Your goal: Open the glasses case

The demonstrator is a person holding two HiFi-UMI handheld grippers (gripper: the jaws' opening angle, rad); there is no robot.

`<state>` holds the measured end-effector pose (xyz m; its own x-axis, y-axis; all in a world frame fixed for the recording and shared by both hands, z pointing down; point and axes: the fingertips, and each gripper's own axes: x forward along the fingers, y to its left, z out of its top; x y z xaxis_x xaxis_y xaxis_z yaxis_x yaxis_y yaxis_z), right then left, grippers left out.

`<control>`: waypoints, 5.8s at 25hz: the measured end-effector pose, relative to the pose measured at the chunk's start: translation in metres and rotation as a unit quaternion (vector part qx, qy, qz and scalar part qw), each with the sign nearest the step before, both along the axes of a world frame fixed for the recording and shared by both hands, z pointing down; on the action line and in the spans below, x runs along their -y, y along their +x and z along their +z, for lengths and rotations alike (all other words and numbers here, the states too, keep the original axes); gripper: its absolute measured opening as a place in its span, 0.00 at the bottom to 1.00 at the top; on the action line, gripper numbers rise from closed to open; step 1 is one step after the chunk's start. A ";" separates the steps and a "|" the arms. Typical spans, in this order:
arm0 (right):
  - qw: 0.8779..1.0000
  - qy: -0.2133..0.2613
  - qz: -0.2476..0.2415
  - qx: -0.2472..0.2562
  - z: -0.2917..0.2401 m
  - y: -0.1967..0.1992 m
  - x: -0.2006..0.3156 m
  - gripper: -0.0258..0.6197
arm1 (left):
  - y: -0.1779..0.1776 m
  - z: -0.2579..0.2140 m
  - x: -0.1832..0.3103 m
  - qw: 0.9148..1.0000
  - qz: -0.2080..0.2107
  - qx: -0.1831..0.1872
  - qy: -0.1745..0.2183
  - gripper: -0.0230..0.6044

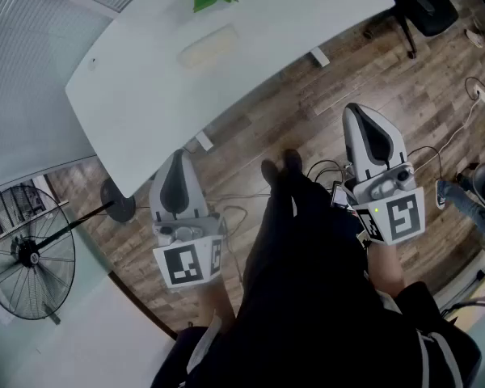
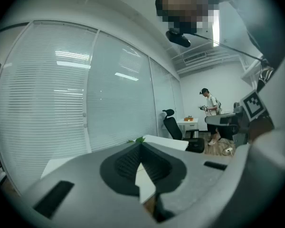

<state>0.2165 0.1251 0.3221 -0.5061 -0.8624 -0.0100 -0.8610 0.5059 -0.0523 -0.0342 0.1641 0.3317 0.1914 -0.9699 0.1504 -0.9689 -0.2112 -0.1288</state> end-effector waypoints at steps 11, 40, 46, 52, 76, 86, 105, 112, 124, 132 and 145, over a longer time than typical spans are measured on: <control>0.999 0.023 -0.038 -0.025 -0.030 -0.035 -0.015 0.07 | -0.031 -0.022 -0.020 0.999 -0.029 -0.028 0.024 0.03; 0.992 0.040 -0.113 -0.037 -0.025 -0.168 0.151 0.07 | -0.122 -0.028 0.130 0.996 -0.046 -0.057 0.059 0.03; 0.992 0.025 -0.110 -0.055 -0.027 -0.211 0.195 0.07 | -0.142 -0.027 0.199 0.995 -0.008 -0.080 0.055 0.03; 0.994 0.007 -0.087 -0.058 -0.018 -0.202 0.229 0.07 | -0.138 -0.010 0.236 0.996 0.005 -0.082 0.017 0.03; 0.887 0.064 -0.135 -0.437 0.121 -0.221 0.237 0.38 | -0.128 0.009 0.237 0.999 -0.033 -0.039 -0.002 0.03; 0.785 0.067 -0.181 -0.589 0.265 -0.235 0.220 0.38 | -0.144 0.024 0.229 0.998 -0.062 -0.017 -0.019 0.03; 0.791 0.083 -0.163 -0.584 0.254 -0.238 0.239 0.10 | -0.154 0.024 0.227 0.997 -0.072 -0.022 -0.027 0.03; 0.806 0.081 -0.177 -0.559 0.246 -0.250 0.280 0.10 | -0.159 0.020 0.228 0.997 -0.074 -0.022 -0.027 0.03; 0.801 0.100 -0.174 -0.564 0.263 -0.264 0.324 0.13 | -0.170 0.021 0.225 0.994 -0.092 -0.039 -0.038 0.03; 0.875 0.064 -0.170 -0.450 0.214 -0.245 0.298 0.13 | -0.164 0.021 0.225 0.995 -0.086 -0.042 -0.036 0.03; 0.998 0.010 -0.044 0.040 -0.033 -0.149 0.245 0.07 | -0.135 -0.024 0.228 0.998 -0.048 -0.039 0.031 0.03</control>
<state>0.0677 -0.1199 0.2893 -0.5773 -0.8135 -0.0707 -0.8062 0.5816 -0.1089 -0.1693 -0.0643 0.3075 0.1052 -0.9914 0.0782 -0.9920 -0.1101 -0.0619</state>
